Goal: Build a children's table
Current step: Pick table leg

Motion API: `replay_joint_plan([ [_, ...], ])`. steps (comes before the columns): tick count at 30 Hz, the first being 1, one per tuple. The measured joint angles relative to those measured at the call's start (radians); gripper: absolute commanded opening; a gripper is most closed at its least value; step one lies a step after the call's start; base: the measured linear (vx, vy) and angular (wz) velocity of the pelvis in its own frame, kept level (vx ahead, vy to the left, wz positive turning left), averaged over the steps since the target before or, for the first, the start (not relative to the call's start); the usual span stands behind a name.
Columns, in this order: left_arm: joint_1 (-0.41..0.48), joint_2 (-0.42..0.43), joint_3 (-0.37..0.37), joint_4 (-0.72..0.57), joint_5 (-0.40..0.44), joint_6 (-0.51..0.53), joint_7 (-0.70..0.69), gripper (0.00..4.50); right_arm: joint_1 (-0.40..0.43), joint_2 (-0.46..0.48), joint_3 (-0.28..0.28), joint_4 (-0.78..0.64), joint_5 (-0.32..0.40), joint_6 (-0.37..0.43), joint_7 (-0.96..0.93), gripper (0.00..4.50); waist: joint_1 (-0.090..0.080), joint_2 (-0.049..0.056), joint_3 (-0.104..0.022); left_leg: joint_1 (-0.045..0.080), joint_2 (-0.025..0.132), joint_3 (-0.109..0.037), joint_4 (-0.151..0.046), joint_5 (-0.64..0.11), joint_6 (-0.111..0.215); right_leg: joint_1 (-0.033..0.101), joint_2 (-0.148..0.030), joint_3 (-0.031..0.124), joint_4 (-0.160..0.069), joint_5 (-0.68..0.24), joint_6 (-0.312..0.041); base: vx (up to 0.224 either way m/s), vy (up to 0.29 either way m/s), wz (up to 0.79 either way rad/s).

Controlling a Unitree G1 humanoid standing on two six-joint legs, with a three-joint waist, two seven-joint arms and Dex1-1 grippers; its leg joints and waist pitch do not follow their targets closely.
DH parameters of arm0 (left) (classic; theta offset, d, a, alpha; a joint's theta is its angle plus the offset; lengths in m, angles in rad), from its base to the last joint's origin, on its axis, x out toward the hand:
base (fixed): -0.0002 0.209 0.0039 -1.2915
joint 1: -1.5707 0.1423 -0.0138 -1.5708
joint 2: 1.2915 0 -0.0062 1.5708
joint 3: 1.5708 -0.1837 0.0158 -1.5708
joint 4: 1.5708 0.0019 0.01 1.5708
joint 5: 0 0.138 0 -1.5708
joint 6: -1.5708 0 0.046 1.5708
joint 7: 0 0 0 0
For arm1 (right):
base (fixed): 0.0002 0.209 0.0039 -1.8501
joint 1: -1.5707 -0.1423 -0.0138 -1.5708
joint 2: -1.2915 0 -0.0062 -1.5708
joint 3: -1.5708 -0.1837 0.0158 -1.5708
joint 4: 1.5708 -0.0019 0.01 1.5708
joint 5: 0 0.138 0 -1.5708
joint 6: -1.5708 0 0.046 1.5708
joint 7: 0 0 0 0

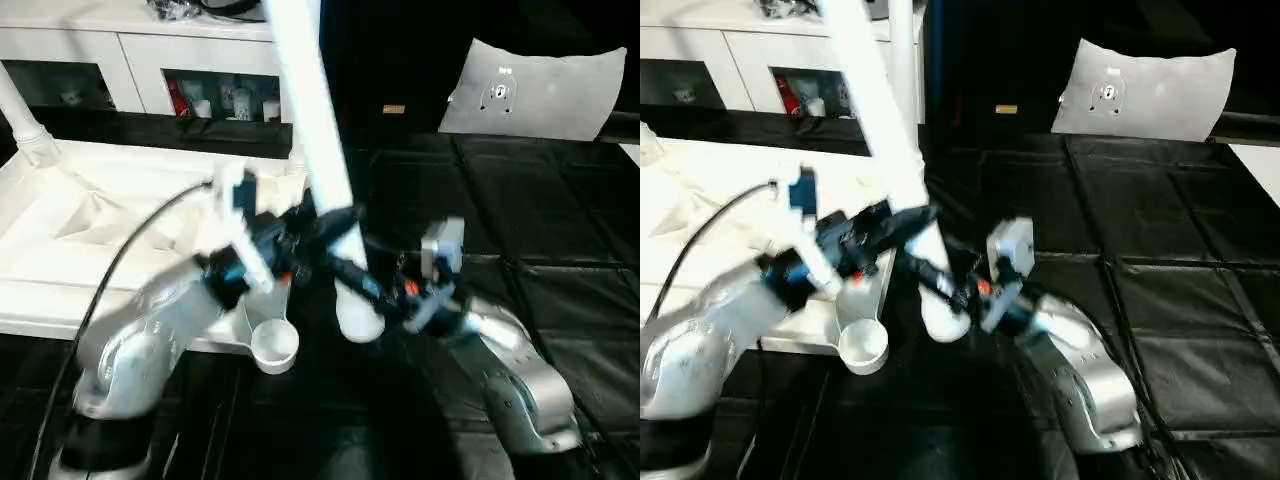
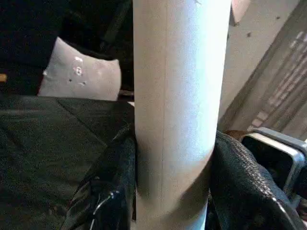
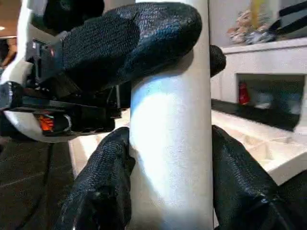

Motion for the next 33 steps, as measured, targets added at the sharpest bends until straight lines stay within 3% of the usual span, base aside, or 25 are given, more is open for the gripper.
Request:
replay_joint_plan([
  [1, -0.014, 0.001, -0.001, 0.005, 0.007, 0.0, 0.001, 1.85, -0.008, 0.001, -0.001, 0.002, 0.0, 0.002, -0.006, 2.19, 0.0, 0.0, 0.0, 0.0, 0.0, 0.0, 0.0, 0.0, 0.0, 0.0, 0.0, 0.0, 0.0, 0.0, 0.0, 0.0, 0.0, 0.0],
  [5, -0.041, 0.01, -0.001, 0.028, 0.018, 0.001, 0.008, 1.85, -0.032, 0.011, -0.009, 0.009, 0.0, 0.026, -0.034, 2.44, 0.0, 0.0, 0.0, 0.0, 0.0, 0.0, 0.001, 0.0, 0.0, 0.0, 0.0, 0.0, 0.0, 0.0, 0.0, 0.0, 0.0, 0.0],
  [9, -0.097, 0.069, 0.015, 0.066, 0.069, 0.002, 0.012, 1.85, -0.062, 0.005, -0.032, 0.001, 0.054, 0.115, -0.056, 2.75, 0.001, 0.0, -0.001, 0.0, 0.0, 0.0, 0.001, 0.001, 0.001, 0.0, 0.0, 0.0, 0.001, 0.001, 0.0, 0.0, 0.0, 0.0],
  [18, -0.122, 0.138, 0.042, 0.074, 0.034, 0.03, -0.087, 1.85, -0.16, -0.121, -0.102, -0.06, 0.2, 0.355, -0.058, 3.54, 0.003, 0.0, -0.001, 0.0, 0.0, 0.0, 0.005, 0.001, 0.001, 0.001, 0.0, 0.0, 0.002, 0.003, 0.001, 0.0, 0.0, 0.0],
  [23, -0.172, 0.153, 0.059, 0.087, -0.018, 0.055, -0.152, 1.85, -0.246, -0.181, -0.168, -0.049, 0.266, 0.457, -0.026, 3.54, 0.004, 0.0, -0.002, 0.001, 0.001, 0.0, 0.01, 0.001, 0.001, 0.002, 0.0, 0.0, 0.007, 0.003, 0.001, 0.0, 0.0, 0.0],
  [29, -0.232, 0.152, 0.098, 0.142, -0.101, 0.126, -0.176, 1.85, -0.274, -0.284, -0.172, -0.012, 0.357, 0.592, 0.06, 3.54, 0.005, 0.0, -0.002, 0.0, 0.001, 0.0, 0.016, 0.001, 0.001, 0.001, -0.001, 0.0, 0.012, 0.003, 0.001, 0.0, 0.0, 0.0],
  [33, -0.265, 0.12, 0.135, 0.173, -0.174, 0.175, -0.143, 1.85, -0.313, -0.27, -0.212, 0.022, 0.415, 0.659, 0.059, 3.54, 0.005, 0.0, -0.002, 0.0, 0.001, 0.0, 0.018, 0.001, 0.001, 0.001, -0.002, 0.0, 0.014, 0.003, 0.0, 0.0, 0.0, 0.0],
])
